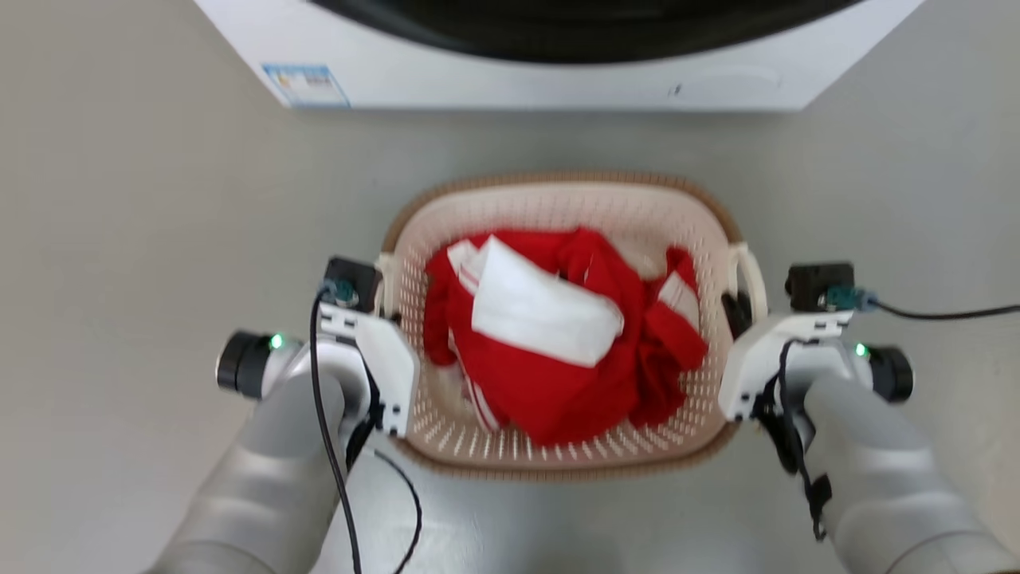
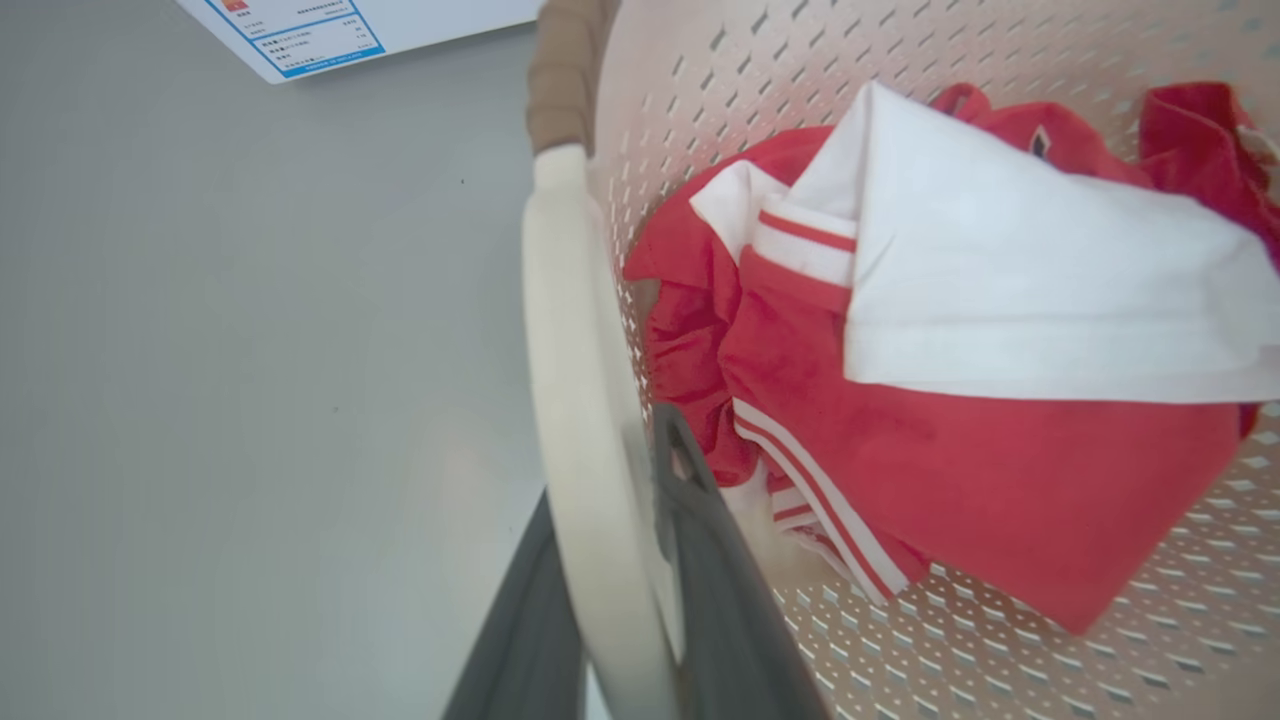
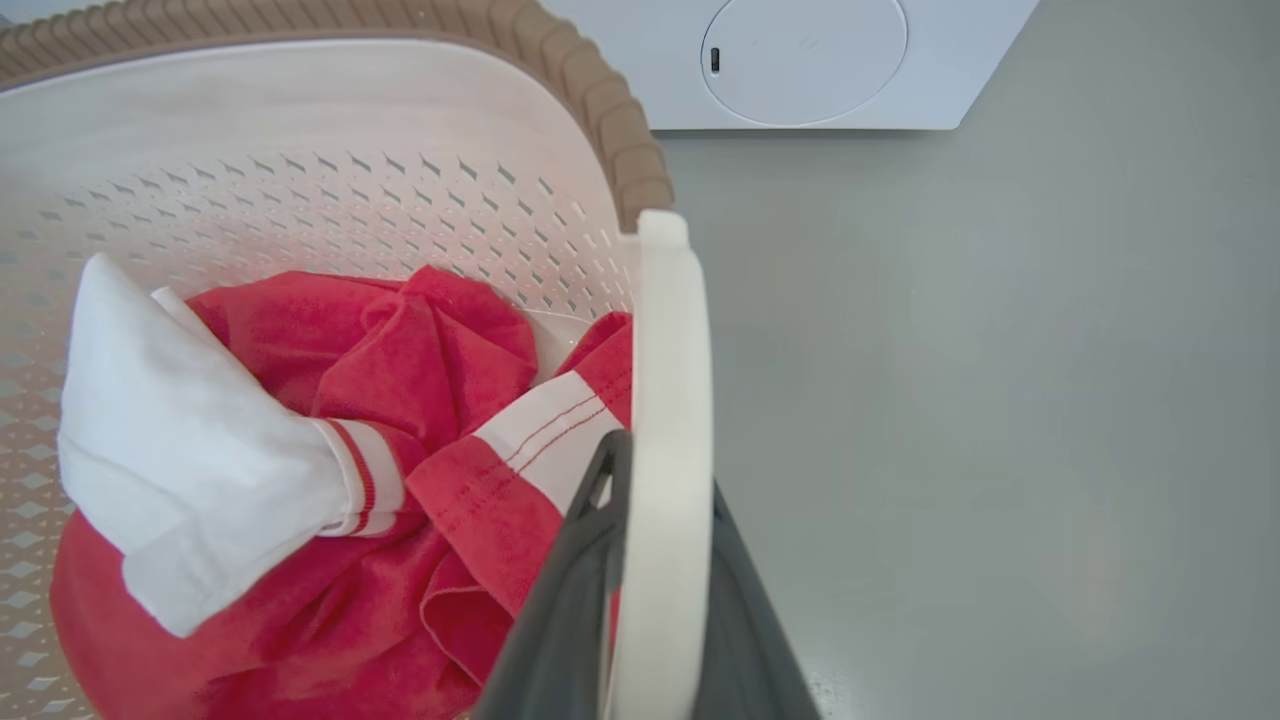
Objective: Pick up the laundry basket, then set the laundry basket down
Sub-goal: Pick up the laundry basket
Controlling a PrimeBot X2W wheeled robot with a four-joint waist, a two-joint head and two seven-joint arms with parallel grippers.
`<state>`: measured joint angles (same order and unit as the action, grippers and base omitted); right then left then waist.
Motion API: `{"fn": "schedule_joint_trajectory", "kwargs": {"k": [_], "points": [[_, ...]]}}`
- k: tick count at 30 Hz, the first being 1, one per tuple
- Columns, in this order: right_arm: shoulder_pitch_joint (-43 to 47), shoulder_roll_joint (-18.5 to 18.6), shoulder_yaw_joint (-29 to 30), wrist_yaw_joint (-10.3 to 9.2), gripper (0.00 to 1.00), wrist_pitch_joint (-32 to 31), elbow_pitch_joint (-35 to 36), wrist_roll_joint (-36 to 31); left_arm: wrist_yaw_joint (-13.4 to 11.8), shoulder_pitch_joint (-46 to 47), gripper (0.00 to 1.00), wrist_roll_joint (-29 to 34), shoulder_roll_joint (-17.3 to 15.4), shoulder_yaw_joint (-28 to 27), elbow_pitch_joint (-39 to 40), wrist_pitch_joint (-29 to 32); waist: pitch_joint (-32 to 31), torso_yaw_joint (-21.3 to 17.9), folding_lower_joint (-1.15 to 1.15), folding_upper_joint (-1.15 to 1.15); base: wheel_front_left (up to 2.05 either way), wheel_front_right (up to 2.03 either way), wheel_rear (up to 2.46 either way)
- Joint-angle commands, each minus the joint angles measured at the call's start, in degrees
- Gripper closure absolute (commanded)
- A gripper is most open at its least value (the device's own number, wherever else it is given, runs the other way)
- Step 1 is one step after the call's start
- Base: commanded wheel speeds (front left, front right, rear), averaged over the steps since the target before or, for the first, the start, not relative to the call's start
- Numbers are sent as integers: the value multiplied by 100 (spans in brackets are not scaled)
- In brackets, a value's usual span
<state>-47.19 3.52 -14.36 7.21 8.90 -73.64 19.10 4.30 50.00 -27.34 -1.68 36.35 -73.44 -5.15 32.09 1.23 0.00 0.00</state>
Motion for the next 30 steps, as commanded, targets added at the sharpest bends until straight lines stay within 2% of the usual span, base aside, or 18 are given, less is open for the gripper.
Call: {"fn": "schedule_joint_trajectory", "kwargs": {"k": [1, 14, 25, 30], "points": [[296, -64, -225, 28, 100, -88, 16, 118, 65, -181, 100, -48, -120, 1, 86, -7, -496, -53, 0, 0, 0, 0, 0], [889, -64, -912, 28, 100, -574, 68, 869, 191, -896, 100, -572, -120, 164, 40, 667, -1894, -260, 0, 0, 0, 0, 0], [1143, -64, -1304, 28, 100, -897, 55, 1257, 238, -1263, 100, -775, -120, 291, -4, 1185, -2667, -431, 0, 0, 0, 0, 0], [1324, -64, -1437, 28, 100, -990, 39, 1442, 250, -1567, 100, -815, -120, 362, -18, 1157, -3013, -425, 0, 0, 0, 0, 0]]}}
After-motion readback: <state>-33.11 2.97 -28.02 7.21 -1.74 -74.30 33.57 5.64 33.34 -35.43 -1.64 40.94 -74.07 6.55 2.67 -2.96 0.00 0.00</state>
